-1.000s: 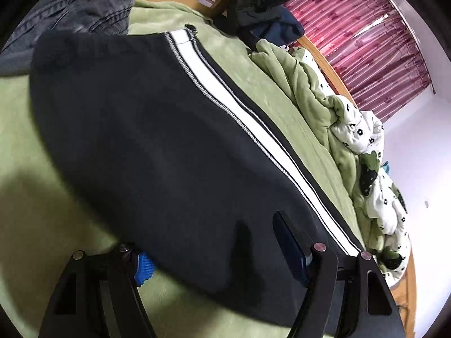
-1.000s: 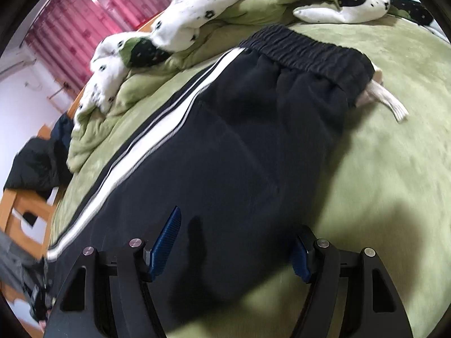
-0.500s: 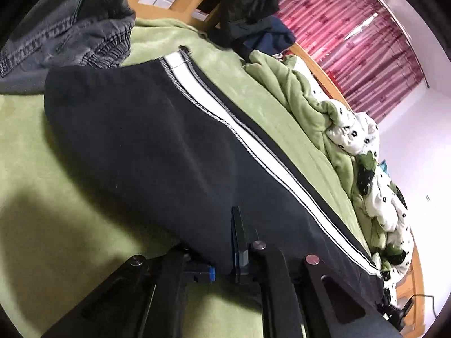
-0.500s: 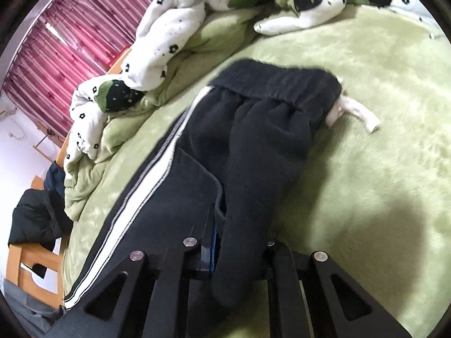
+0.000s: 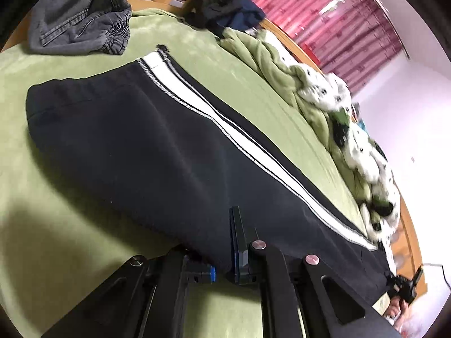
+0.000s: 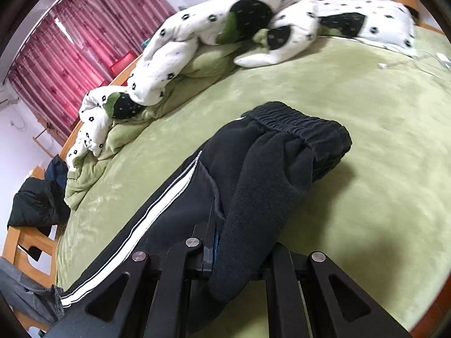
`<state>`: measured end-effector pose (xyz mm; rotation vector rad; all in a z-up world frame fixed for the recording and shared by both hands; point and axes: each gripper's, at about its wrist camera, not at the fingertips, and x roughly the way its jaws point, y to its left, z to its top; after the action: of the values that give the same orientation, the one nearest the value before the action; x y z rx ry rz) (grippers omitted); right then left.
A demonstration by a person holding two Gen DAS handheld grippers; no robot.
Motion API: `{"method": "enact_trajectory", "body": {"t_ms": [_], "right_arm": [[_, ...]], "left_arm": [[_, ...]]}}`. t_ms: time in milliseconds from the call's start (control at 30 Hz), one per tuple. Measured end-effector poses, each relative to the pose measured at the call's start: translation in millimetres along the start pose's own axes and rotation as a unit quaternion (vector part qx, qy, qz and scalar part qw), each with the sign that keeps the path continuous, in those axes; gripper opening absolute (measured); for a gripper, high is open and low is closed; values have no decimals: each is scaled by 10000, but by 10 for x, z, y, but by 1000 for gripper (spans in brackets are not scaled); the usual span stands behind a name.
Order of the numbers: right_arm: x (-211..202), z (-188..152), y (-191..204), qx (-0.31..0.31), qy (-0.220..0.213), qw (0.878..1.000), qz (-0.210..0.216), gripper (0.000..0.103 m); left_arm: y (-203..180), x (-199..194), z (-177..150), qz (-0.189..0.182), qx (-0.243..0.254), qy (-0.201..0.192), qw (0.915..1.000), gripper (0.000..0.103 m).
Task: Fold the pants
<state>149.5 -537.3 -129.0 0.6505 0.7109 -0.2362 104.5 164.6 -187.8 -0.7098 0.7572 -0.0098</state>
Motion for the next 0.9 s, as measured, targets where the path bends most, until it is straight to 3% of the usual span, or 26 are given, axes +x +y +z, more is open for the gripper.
{"method": "enact_trajectory", "body": {"t_ms": [200,300,333,467,667,833,900], "right_arm": [[107,-254,-432,-159,433,9988,-133,12],[104,-392,-437,-577,526,9961,-411,25],[37,-434,-436,-741,466,9947,-543,37],[-244,-468,-561,-1016,200,9931,-548,58],[-66,-181,-924,39,31,10000,78,65],[474,46,-1066,959,319,9926,675,74],[551,159,-1008,988,238,9933,547,72]], "left_arm": [[55,-179,-286,7,46,158,9999,9],[149,-210,-294,106,-164,305,9993,16],[173,-245,-318,210,-172,317,9991,26],[170,-443,-429,724,96,53,9973,59],[178,-595,-525,1063,62,-112,9942,62],[71,-617,-531,1384,293,-264,9896,62],[21,-619,-518,1455,392,-300,9881,62]]}}
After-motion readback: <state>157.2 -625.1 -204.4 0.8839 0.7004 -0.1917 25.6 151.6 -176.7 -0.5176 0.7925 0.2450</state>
